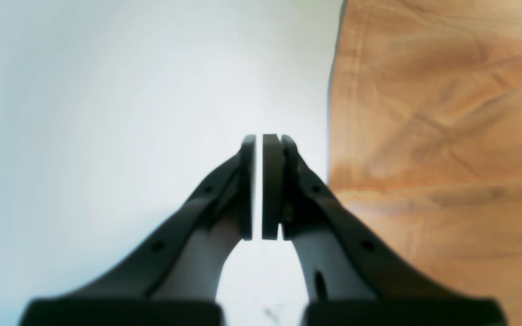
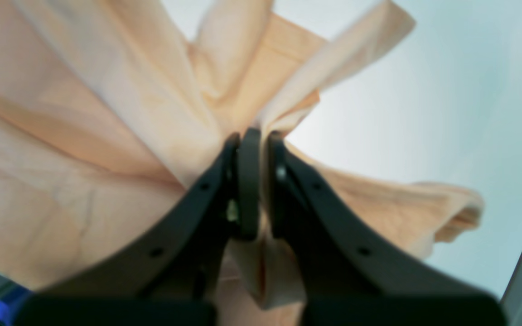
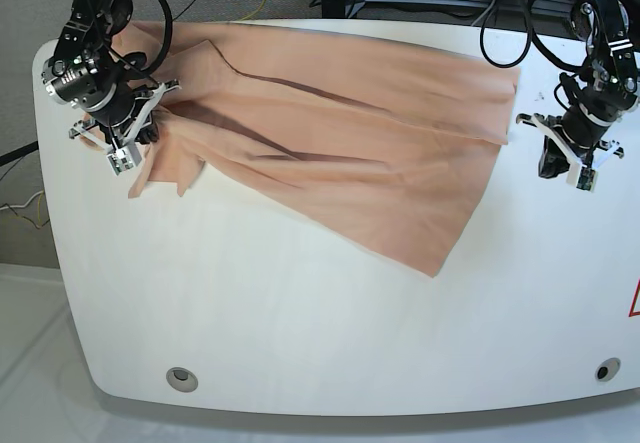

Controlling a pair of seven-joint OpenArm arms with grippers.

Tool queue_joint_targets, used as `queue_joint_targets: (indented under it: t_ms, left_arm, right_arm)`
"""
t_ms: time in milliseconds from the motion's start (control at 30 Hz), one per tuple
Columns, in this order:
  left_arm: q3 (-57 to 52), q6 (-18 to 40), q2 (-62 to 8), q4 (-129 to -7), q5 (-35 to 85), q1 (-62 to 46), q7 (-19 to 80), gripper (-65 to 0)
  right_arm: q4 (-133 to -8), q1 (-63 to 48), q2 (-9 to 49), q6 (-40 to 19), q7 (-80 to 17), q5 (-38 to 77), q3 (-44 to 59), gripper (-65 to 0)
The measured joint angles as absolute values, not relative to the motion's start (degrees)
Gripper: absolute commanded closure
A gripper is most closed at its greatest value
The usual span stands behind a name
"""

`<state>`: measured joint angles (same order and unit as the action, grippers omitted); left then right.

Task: Fold the T-shirt properly

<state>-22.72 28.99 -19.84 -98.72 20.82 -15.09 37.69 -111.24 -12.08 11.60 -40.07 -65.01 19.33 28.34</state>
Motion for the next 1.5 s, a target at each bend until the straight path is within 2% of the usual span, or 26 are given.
queue_joint_targets:
  t_ms: [100,167,233,367,433,567,700,833,1000,1167,1233,1267,1367,1400,1433,1500]
  left_arm:
    - [-22.6,29.2,-19.3,-97.7,20.6,-14.7,37.7,-3.5]
    - [-21.9,29.4,-19.1,-96.4,20.6,-13.2,37.2,-12.3]
    - [-20.6,30.4,-18.9,-91.5,21.8,-9.5,35.5,-17.5]
    - [-17.5,28.1,-18.4,-83.0,19.8,-2.3,36.5,-26.0]
    - [-15.6,29.2,-18.5,-80.0,21.8,0.0,35.9,-29.2]
    - [-11.1,29.1,-18.0,-72.9,21.5,5.0,36.4,-36.2]
    - [-4.6,30.5,-18.2,-64.0,24.5,12.1,36.3,-39.9]
    - [-0.2,30.9,-17.5,-58.2,25.1,18.0,38.9,-39.1]
    - [3.1,31.9,-17.5,-54.5,30.0,20.8,40.7,-31.0]
    - [1.3,32.1,-17.6,-60.4,32.2,18.0,44.9,-26.4]
    - [0.8,32.1,-17.9,-64.1,33.1,16.1,46.8,-21.9]
    - [0.5,32.8,-18.4,-76.0,36.0,10.8,51.0,-23.7]
    - [0.6,33.3,-18.2,-69.6,36.1,12.0,47.8,-23.5]
    - [0.8,30.0,-17.9,-68.3,34.3,12.0,48.2,-23.5]
    - [0.8,29.8,-17.5,-68.0,31.5,11.7,48.8,-23.5]
    - [0.7,31.4,-17.8,-68.0,35.0,11.2,48.6,-23.5]
  right_arm:
    - [-111.2,-12.4,11.6,-40.1,-65.2,19.3,28.5,0.0]
    - [-111.0,-12.4,11.6,-40.1,-65.1,19.1,28.5,-0.5]
    - [-111.0,-12.3,11.6,-40.1,-65.1,18.3,28.6,-4.2]
    - [-110.8,-12.1,11.7,-40.1,-64.7,18.0,28.7,-10.7]
    - [-110.7,-12.1,11.7,-40.1,-64.4,17.9,28.7,-10.9]
    - [-110.5,-12.4,11.7,-40.1,-64.1,18.1,28.6,-7.3]
    - [-110.6,-12.3,11.8,-40.1,-64.1,17.8,28.9,-4.3]
    - [-110.6,-12.2,11.6,-40.1,-64.1,18.0,28.9,-2.5]
    - [-110.6,-12.1,11.7,-40.0,-64.1,17.2,28.9,-0.6]
    - [-110.6,-11.8,11.5,-40.1,-64.0,17.5,28.8,-0.5]
    - [-110.6,-11.8,11.5,-40.1,-63.7,17.6,28.9,-0.6]
    - [-109.8,-11.3,11.4,-39.9,-63.6,17.8,28.8,-2.0]
    - [-109.8,-9.6,9.5,-39.9,-65.2,17.3,29.0,-2.0]
    - [-109.8,-9.2,8.5,-39.5,-64.9,17.4,29.1,-2.0]
    - [-109.8,-8.8,7.8,-39.5,-64.9,18.2,29.4,-2.0]
    - [-109.6,-7.8,6.9,-39.8,-65.1,20.3,29.3,-2.0]
